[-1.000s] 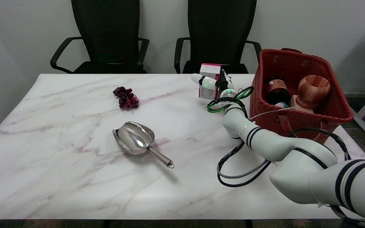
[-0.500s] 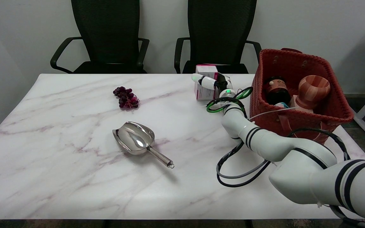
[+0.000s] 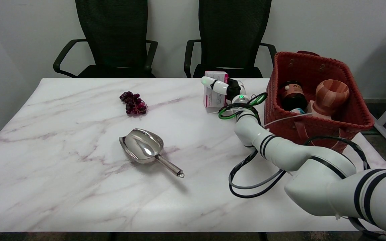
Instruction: Pick up the white paper box.
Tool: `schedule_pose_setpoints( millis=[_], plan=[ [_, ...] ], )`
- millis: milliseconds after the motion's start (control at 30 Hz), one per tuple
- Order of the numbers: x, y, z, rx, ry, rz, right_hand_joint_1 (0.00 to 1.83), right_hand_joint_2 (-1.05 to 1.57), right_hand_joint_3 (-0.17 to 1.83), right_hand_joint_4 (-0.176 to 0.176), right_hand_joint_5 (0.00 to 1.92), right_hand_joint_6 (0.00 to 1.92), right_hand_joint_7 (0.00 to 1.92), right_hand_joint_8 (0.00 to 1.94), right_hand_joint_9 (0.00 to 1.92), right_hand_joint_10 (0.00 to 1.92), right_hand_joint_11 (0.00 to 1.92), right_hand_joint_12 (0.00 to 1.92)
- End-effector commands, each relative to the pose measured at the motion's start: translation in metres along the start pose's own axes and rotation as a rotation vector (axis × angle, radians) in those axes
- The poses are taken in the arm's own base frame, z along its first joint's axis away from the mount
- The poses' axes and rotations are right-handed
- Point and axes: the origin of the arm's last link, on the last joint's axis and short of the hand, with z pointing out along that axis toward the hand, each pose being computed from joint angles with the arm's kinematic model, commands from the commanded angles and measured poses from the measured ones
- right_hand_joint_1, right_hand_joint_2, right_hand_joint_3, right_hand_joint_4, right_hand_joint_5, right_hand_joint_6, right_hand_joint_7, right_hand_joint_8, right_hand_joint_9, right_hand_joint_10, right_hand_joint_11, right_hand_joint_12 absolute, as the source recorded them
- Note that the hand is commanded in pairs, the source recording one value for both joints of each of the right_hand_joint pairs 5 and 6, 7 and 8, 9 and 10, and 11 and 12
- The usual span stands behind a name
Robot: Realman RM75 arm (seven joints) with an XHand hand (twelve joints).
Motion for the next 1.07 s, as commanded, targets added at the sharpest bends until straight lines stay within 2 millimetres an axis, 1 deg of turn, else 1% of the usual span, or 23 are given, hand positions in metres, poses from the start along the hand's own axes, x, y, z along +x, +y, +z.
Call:
schedule_pose_setpoints(
  millis=[33,100,167,367,433,567,700,767,900,1067],
  plan=[
    [-0.009,-0.01,-0.005,0.055,-0.014,0.063,1.21,1.04,0.51,0.0,0.93,0.93,1.11,1.11,0.99,0.99,0.88,0.88],
    [-0.011,-0.015,-0.007,0.081,-0.009,0.07,1.22,1.03,0.49,0.0,0.95,0.95,1.16,1.16,1.06,1.06,0.97,0.97],
    [-0.011,-0.019,-0.009,0.102,-0.004,0.075,1.23,1.02,0.48,0.0,0.98,0.98,1.19,1.19,1.1,1.1,1.0,1.0],
    [-0.015,-0.032,-0.014,0.163,-0.008,0.09,1.26,1.03,0.5,0.0,1.02,1.02,1.21,1.21,1.13,1.13,1.03,1.03],
    [-0.017,-0.035,-0.017,0.184,-0.008,0.096,1.27,1.03,0.51,0.0,1.02,1.02,1.22,1.22,1.14,1.14,1.03,1.03],
    [-0.016,-0.047,-0.025,0.256,0.003,0.106,1.27,1.02,0.51,0.0,1.02,1.02,1.22,1.22,1.14,1.14,1.03,1.03],
    [-0.014,-0.068,-0.039,0.388,0.026,0.095,1.27,1.04,0.51,0.0,1.01,1.01,1.23,1.23,1.15,1.15,1.04,1.04],
    [-0.013,-0.075,-0.047,0.436,0.031,0.105,1.28,1.04,0.52,0.0,1.01,1.01,1.24,1.24,1.16,1.16,1.04,1.04],
    [-0.004,-0.089,-0.065,0.548,0.068,0.126,1.28,1.07,0.52,0.0,1.01,1.01,1.26,1.26,1.17,1.17,1.05,1.05],
    [0.004,-0.104,-0.088,0.674,0.119,0.148,1.25,1.13,0.53,0.0,1.06,1.06,1.29,1.29,1.2,1.2,1.09,1.09]
  ],
)
